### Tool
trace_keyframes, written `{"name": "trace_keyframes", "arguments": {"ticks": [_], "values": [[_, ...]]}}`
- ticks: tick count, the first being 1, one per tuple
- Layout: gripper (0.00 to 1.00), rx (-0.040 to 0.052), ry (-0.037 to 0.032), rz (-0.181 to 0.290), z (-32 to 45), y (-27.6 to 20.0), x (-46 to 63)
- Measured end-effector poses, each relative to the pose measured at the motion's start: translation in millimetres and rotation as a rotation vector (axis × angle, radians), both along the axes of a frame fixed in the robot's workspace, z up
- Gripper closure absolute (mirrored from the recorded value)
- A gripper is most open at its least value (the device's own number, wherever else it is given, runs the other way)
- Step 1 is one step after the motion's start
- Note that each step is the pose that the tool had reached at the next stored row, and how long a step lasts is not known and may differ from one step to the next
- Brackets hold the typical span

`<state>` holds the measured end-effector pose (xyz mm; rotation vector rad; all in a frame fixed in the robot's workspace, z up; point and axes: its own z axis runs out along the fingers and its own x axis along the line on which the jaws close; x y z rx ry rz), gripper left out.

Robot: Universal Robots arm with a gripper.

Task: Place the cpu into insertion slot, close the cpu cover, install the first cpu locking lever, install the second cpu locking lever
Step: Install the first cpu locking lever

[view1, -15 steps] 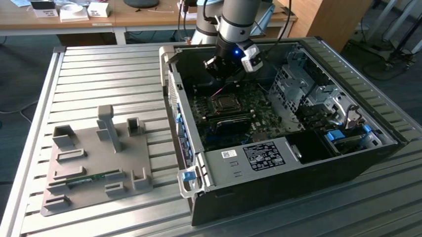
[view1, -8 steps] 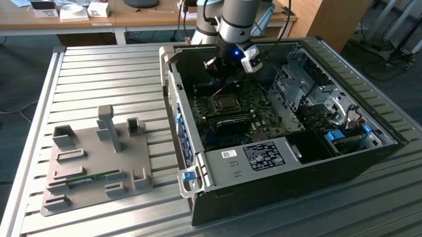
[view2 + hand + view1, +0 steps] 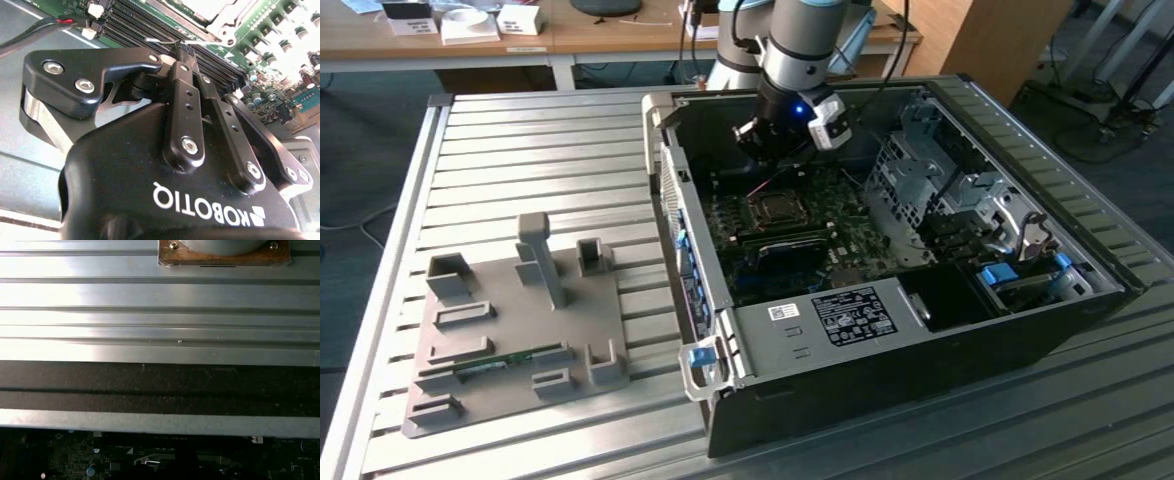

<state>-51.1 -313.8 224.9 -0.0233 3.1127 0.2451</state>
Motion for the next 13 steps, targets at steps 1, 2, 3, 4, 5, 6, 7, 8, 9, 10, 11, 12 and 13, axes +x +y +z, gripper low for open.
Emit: {"name": "trace_keyframes", "arguments": {"ticks": [1,2,3,4,5,6,7,8,9,10,11,12,13], "values": [[0.89,0.0,0.0001,0.0,-0.4,0.0,0.3],[0.89,-0.0001,0.0001,0.0,-0.6,0.0,0.6],[0.89,-0.0003,0.0002,0.0,-0.7,0.0,0.9],[0.89,-0.0004,0.0003,0.0,-0.8,0.0,1.0],[0.89,-0.0002,0.0002,0.0,-0.9,0.0,1.0],[0.89,0.0,0.0001,0.0,-1.0,0.0,1.2],[0.89,0.0001,0.0,0.0,-1.2,0.1,1.6],[0.89,0.0002,-0.0001,0.0,-1.3,0.2,1.9],[0.89,0.0001,-0.0001,0.0,-1.4,0.4,2.0],[0.89,-0.0001,0.0001,0.0,-1.4,0.5,2.2],[0.89,0.0,0.0,0.0,-1.5,0.7,2.4],[0.89,0.0,0.0,0.0,-1.5,0.7,2.5],[0.89,0.0,0.0001,0.0,-1.6,0.7,2.6]]}}
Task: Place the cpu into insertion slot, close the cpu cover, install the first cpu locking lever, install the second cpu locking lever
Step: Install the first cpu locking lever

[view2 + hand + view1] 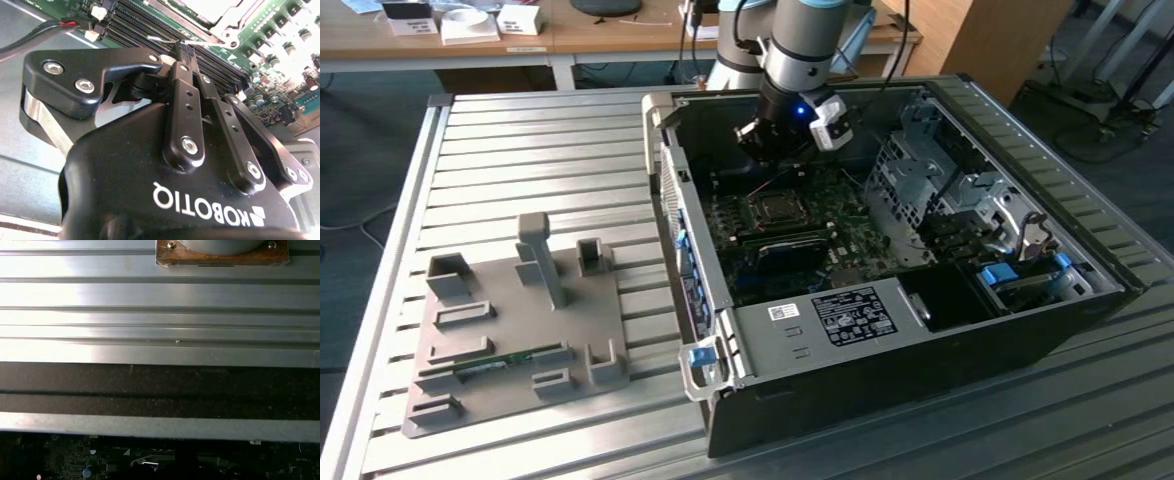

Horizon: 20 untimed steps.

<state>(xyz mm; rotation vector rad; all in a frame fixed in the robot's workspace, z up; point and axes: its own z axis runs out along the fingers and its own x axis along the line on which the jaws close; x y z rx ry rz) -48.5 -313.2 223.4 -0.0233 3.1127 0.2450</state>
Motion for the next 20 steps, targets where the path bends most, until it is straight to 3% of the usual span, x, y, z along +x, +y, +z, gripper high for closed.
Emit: {"name": "trace_keyframes", "arguments": {"ticks": [20], "values": [[0.89,-0.0001,0.0001,0.0,-9.1,0.0,5.0]]}}
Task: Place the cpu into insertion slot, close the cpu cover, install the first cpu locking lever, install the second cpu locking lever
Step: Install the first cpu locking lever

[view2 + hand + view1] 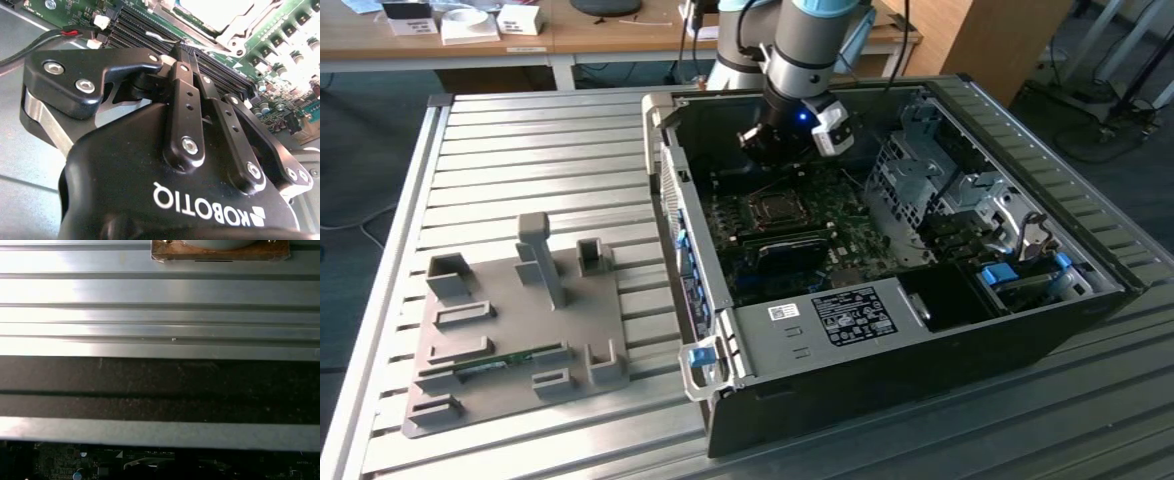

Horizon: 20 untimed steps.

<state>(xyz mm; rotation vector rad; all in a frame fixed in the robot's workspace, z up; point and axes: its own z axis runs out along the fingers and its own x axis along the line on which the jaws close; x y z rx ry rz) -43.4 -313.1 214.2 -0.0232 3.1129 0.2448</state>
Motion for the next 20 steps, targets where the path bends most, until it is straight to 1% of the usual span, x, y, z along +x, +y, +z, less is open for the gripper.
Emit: {"name": "trace_keyframes", "arguments": {"ticks": [4,12,20], "values": [[0.89,0.0003,-0.0003,0.0,-1.2,0.0,0.5],[0.89,0.0001,-0.0001,0.0,-6.2,0.2,1.7],[0.89,0.0003,-0.0001,0.0,-6.7,2.2,3.4]]}}
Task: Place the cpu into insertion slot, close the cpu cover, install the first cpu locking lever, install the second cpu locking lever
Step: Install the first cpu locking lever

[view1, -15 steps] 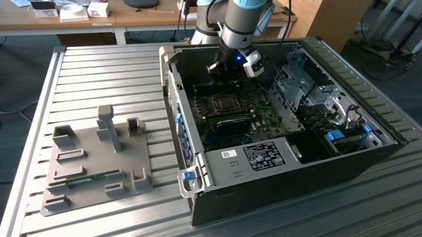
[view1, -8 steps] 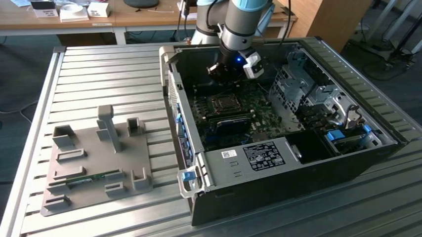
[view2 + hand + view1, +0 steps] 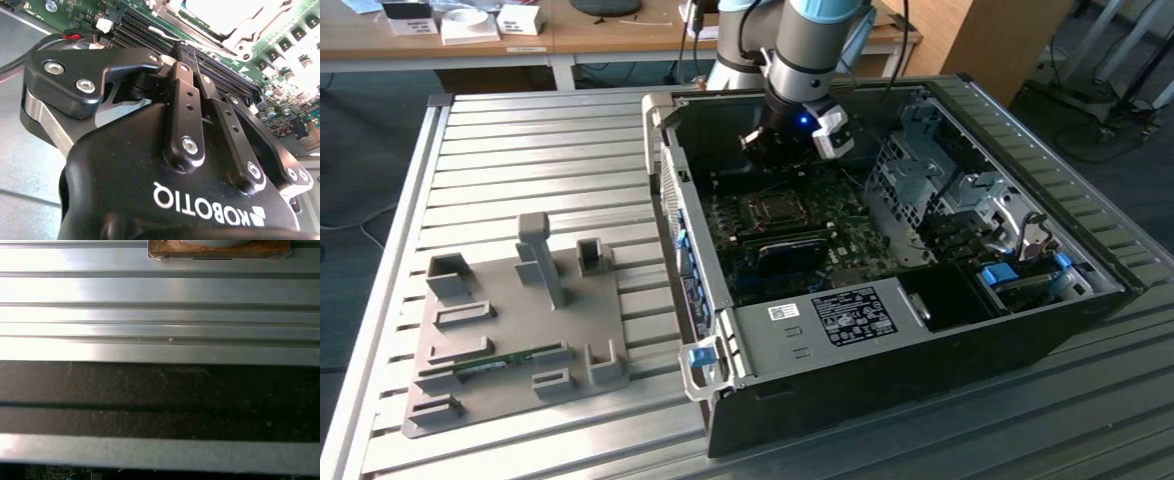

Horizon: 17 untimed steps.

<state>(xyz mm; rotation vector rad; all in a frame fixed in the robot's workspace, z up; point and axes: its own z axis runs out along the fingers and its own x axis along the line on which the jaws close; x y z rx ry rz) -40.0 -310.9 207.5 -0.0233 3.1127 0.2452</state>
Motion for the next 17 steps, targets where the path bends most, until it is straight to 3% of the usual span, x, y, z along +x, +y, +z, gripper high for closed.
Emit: {"name": "trace_keyframes", "arguments": {"ticks": [9,17], "values": [[0.89,-0.0003,0.0001,0.0,-0.2,0.0,0.9],[0.89,-0.0004,0.0001,0.0,0.3,4.1,0.7]]}}
